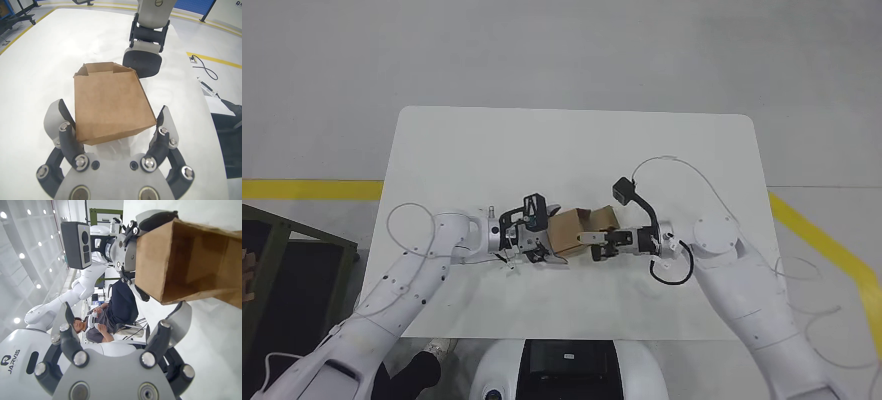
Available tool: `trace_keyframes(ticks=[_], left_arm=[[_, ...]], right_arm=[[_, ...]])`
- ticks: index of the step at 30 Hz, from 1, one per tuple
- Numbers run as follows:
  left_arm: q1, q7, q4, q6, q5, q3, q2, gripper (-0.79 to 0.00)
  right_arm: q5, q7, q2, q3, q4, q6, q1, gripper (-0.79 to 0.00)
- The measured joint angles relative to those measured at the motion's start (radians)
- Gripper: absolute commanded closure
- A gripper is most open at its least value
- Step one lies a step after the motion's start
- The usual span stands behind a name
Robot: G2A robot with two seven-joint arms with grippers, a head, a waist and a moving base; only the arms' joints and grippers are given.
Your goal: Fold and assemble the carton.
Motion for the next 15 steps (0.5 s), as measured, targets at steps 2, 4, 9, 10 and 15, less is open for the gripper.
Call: trace_keyframes(ticks=[2,4,9,10,15], left_arm=[[-0.002,0.003,0.005,0.000,0.005,0.002,-0.001,-0.785],[-0.004,0.007,0.010,-0.001,0.009,0.002,-0.003,-0.785],[-0.007,0.011,0.017,-0.008,0.019,0.004,-0.005,-0.785],[-0.008,0.011,0.017,-0.009,0.021,0.005,-0.005,-0.785],[-0.009,0.014,0.021,-0.013,0.027,0.005,-0.007,-0.785]], right_arm=[[-0.001,0.005,-0.002,-0.011,0.011,-0.008,0.012,-0.785],[0.003,0.004,-0.004,-0.015,0.023,-0.013,0.023,-0.785],[0.000,0.009,0.002,0.001,0.030,-0.035,0.031,-0.785],[-0.007,0.012,0.003,0.001,0.030,-0.034,0.034,-0.785],[-0.029,0.018,0.003,-0.010,0.057,-0.028,0.063,-0.785]])
